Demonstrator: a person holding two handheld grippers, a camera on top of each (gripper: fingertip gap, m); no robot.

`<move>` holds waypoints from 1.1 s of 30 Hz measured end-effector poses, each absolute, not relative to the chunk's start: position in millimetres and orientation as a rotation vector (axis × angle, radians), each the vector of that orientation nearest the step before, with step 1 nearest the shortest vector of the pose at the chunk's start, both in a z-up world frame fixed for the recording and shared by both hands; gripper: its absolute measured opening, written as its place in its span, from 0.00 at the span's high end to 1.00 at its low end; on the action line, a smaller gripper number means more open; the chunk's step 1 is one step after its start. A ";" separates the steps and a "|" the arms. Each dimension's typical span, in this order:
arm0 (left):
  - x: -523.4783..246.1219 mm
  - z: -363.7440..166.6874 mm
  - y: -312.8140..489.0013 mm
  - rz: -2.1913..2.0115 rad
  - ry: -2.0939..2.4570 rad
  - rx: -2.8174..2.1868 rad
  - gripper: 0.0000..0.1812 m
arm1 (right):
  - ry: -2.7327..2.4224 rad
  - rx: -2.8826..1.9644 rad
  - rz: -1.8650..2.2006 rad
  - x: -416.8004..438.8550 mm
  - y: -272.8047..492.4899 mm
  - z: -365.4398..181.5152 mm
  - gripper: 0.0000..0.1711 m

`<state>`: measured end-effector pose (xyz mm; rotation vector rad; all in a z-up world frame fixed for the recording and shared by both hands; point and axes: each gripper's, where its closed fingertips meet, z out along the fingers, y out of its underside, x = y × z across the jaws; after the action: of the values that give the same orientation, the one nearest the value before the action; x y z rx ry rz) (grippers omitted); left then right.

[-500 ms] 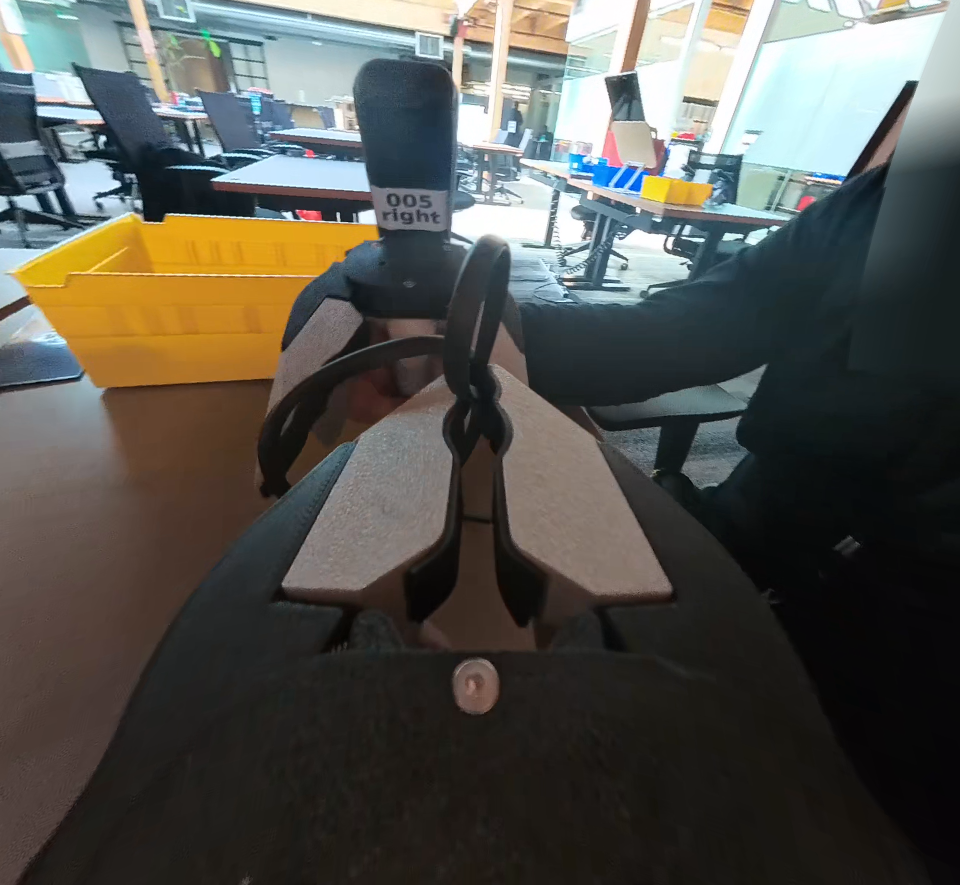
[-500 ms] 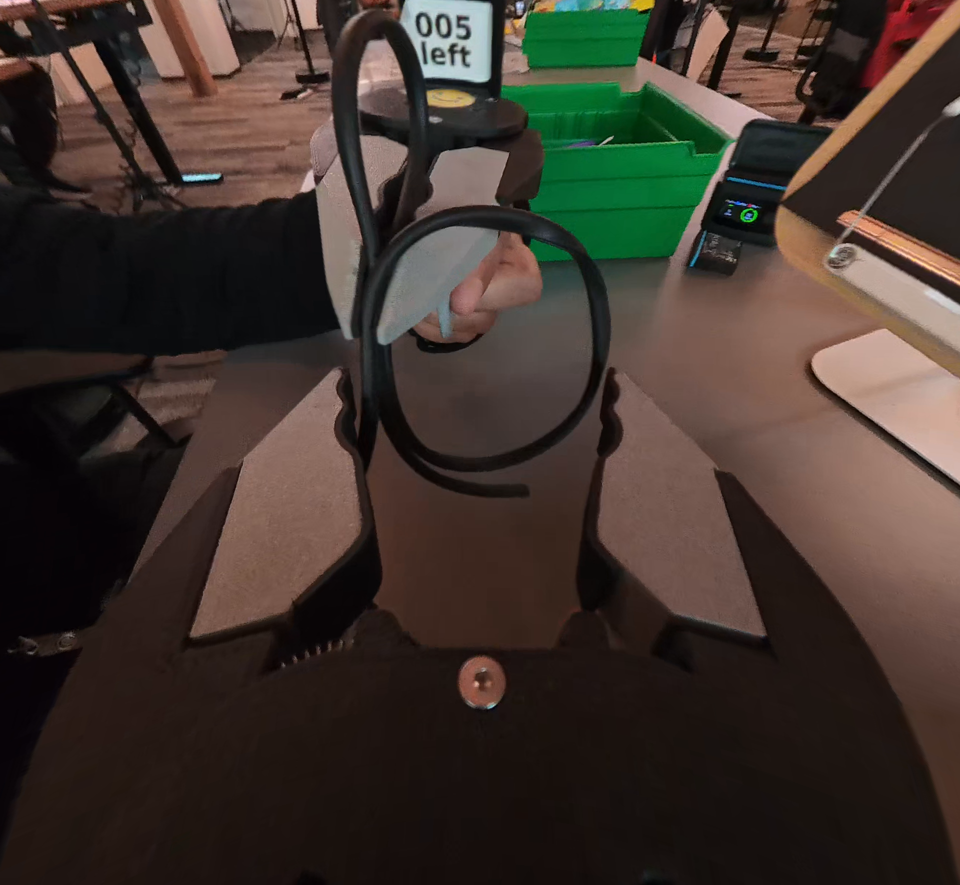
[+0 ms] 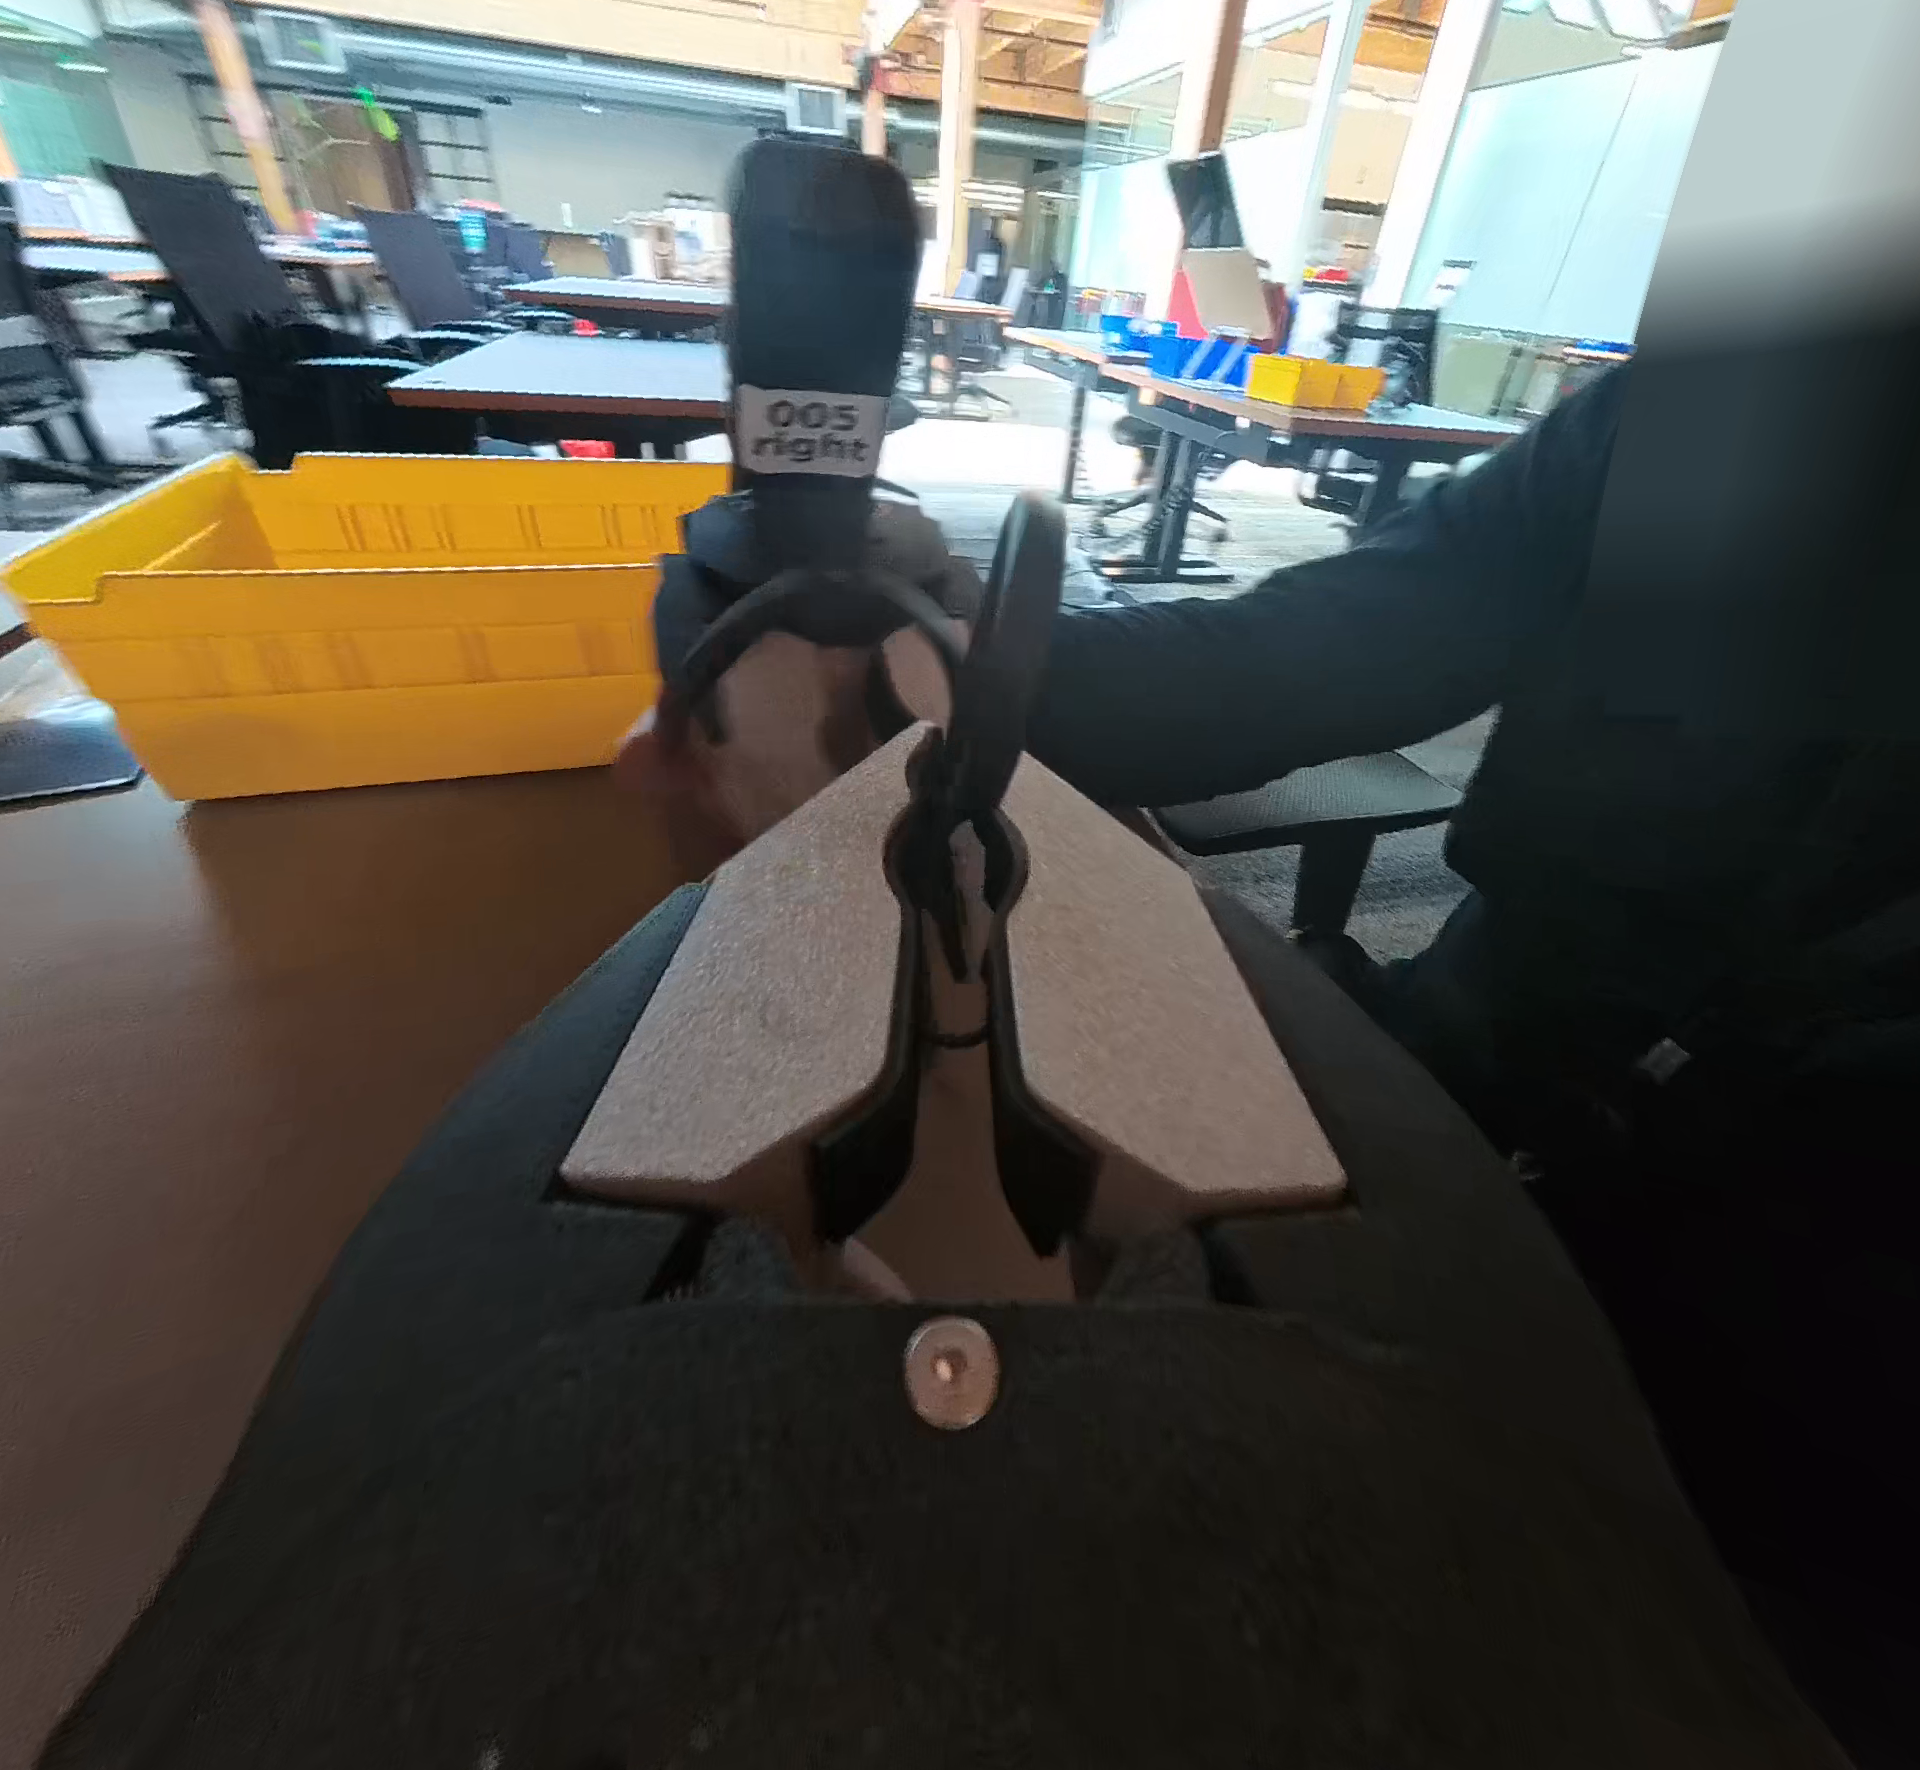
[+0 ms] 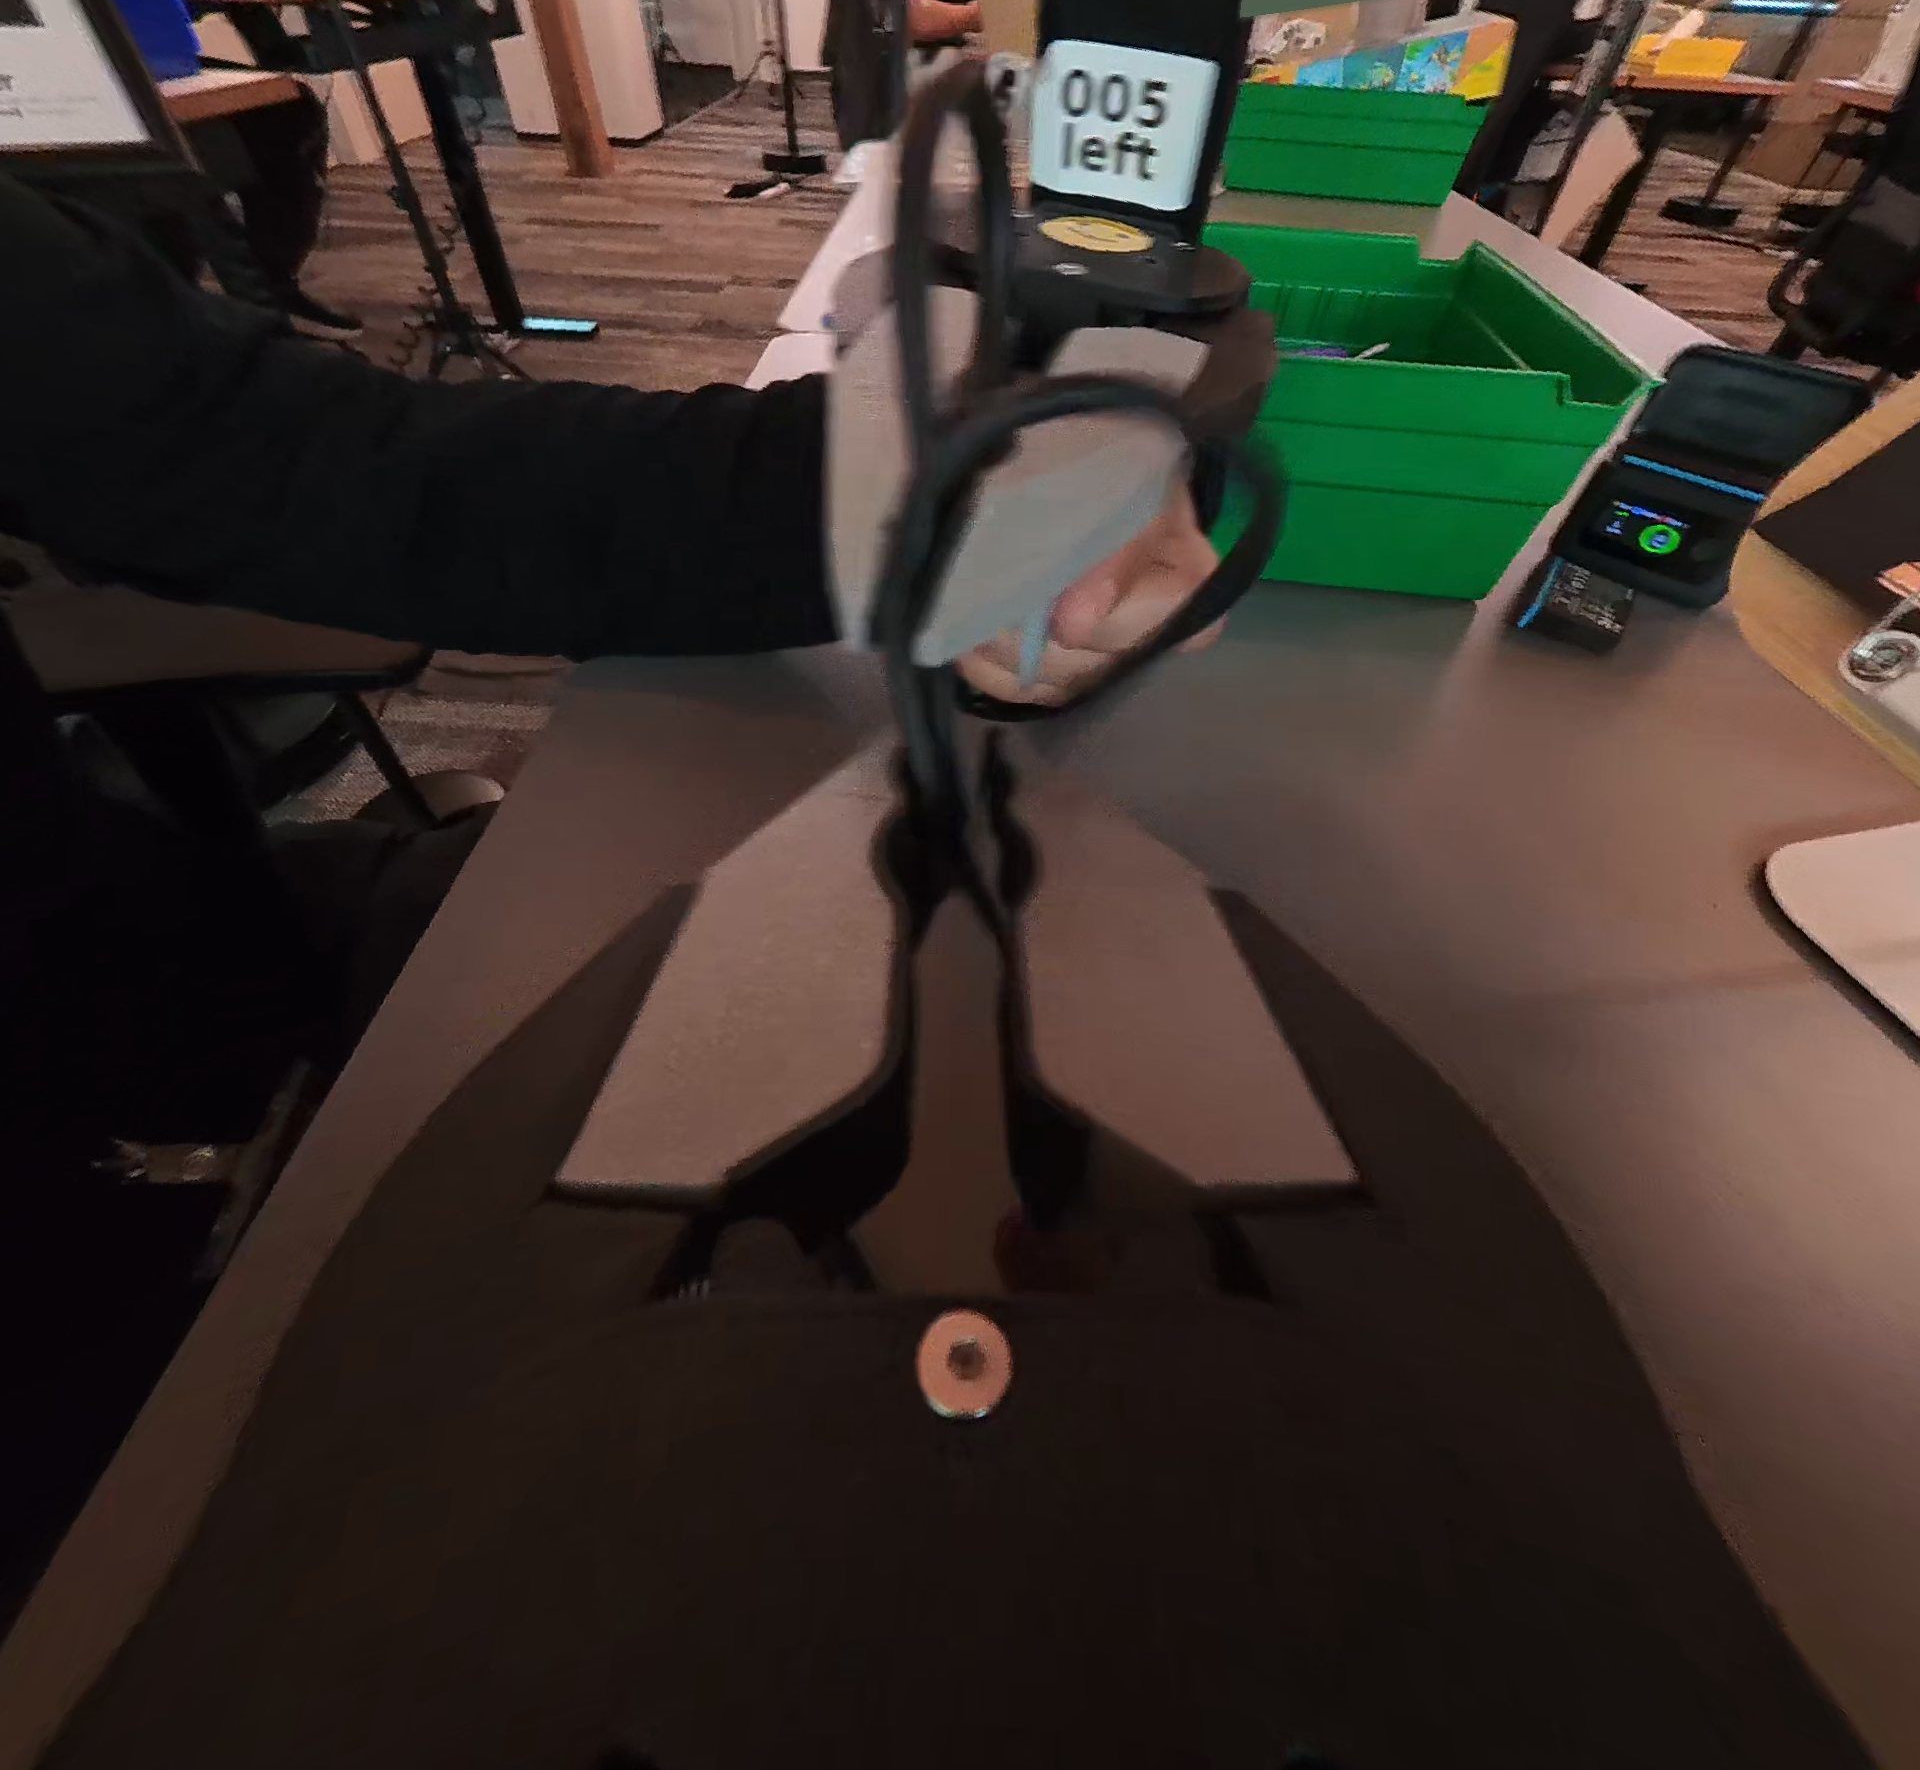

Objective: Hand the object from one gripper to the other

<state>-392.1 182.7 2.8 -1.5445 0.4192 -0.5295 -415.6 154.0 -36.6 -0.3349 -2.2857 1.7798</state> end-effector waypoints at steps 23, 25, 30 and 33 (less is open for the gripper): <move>-369.9 -15.6 191.1 -0.578 0.498 -1.619 0.98 | -2.419 -0.388 1.668 -415.0 138.8 -72.9 0.36; -366.1 -12.6 189.8 -0.573 0.519 -1.599 0.98 | -2.406 -0.355 1.711 -412.4 134.3 -69.3 0.38; -383.6 -5.8 193.6 -0.513 0.435 -1.586 0.98 | -2.414 -0.321 1.618 -418.5 146.9 -68.2 0.86; -409.6 -2.1 196.3 -0.458 0.306 -1.598 0.98 | -2.380 -0.466 1.546 -437.8 166.9 -67.7 0.97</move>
<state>-409.6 196.3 -2.1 -1.5977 0.3059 -0.4585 -437.8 166.9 -67.7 -0.4657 -2.3803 1.5464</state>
